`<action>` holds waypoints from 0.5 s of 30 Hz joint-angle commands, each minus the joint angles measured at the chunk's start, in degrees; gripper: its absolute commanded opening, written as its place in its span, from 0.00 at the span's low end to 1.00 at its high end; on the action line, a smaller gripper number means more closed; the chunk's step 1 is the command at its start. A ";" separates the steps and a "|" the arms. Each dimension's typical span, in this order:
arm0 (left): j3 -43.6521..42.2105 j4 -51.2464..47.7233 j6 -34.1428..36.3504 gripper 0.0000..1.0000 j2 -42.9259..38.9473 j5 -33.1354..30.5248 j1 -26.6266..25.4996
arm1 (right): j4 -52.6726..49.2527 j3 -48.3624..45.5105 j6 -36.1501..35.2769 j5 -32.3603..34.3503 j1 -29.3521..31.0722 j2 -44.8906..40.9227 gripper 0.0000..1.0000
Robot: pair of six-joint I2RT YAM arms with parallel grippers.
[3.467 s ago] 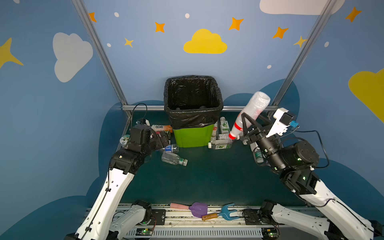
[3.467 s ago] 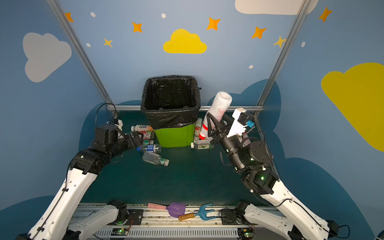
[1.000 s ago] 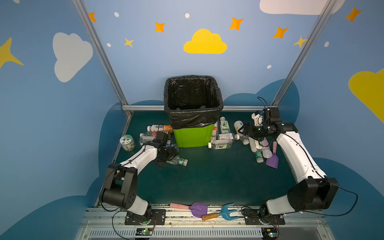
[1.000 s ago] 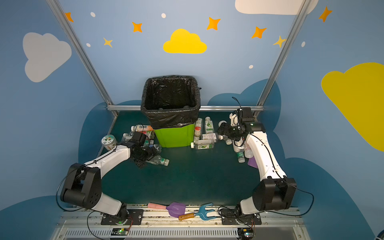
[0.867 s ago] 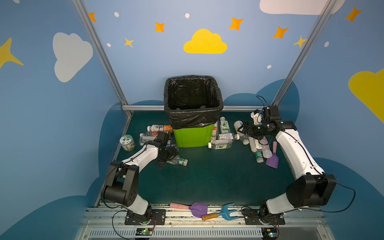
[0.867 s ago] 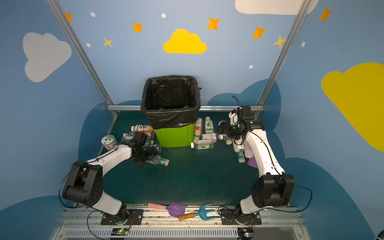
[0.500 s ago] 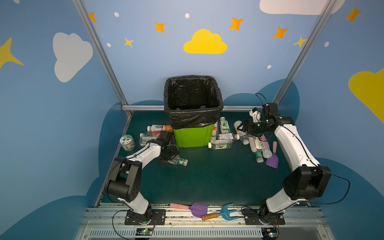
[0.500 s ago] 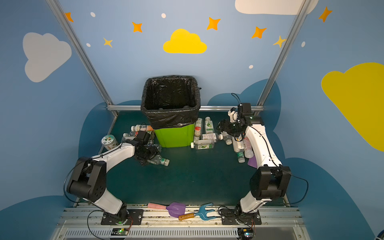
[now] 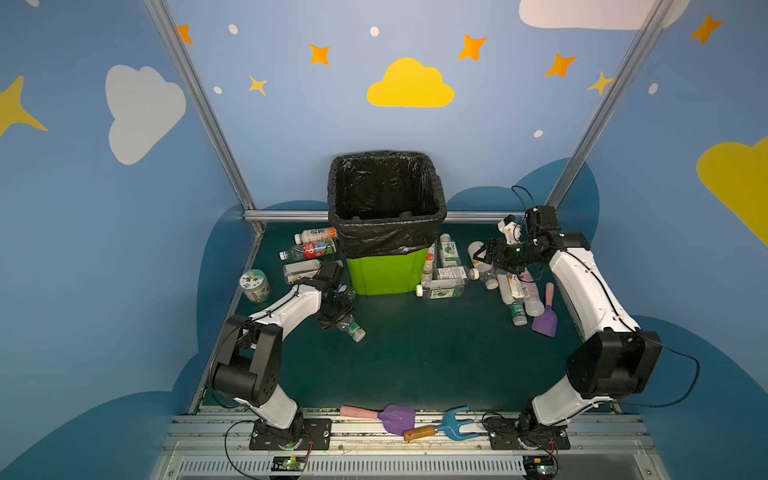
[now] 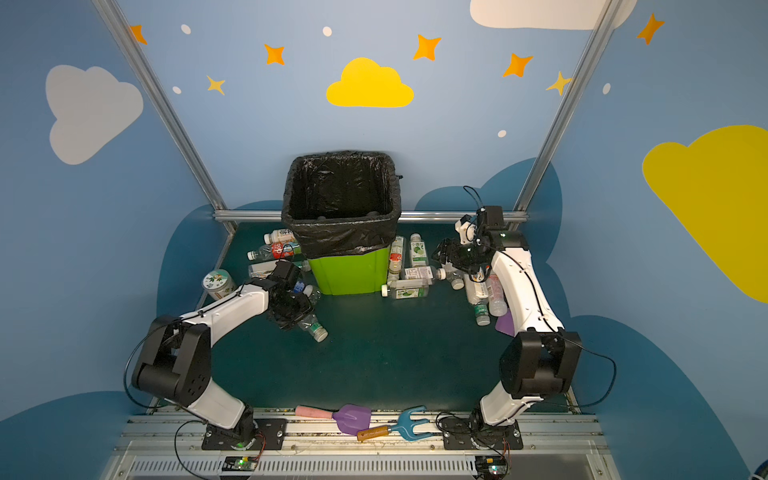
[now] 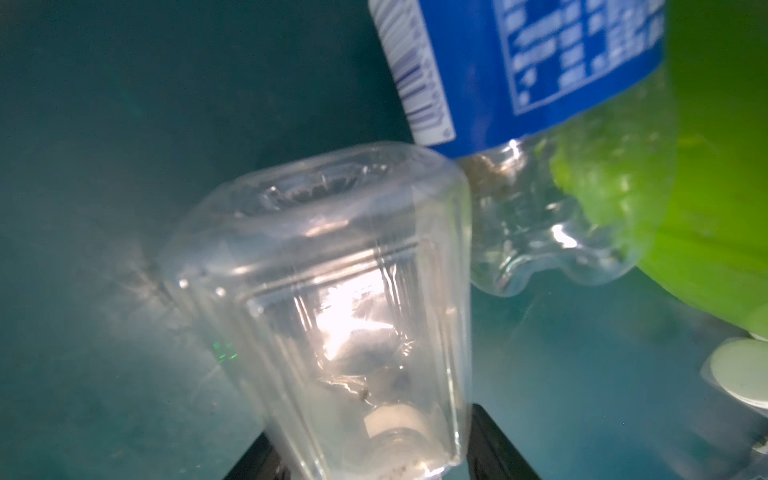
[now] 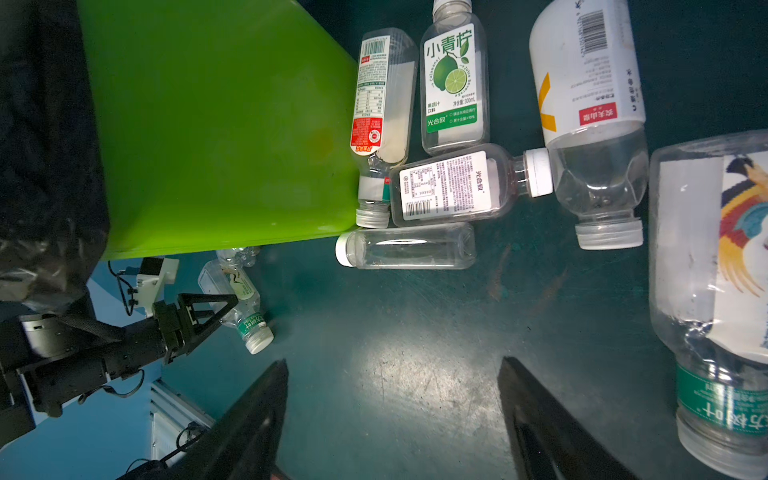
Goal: Throw the plastic bottles in the bin
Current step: 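Close the left gripper on the clear green-capped square bottle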
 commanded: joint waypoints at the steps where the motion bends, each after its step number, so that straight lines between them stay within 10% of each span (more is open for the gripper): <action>1: 0.13 -3.84 1.68 0.64 0.51 -2.67 0.79 | 0.42 -1.15 0.47 -1.53 -0.27 0.06 0.79; 15: 1.72 -7.95 4.99 0.47 -3.37 -2.58 3.95 | -0.05 -1.94 0.47 -0.39 -0.54 -2.18 0.79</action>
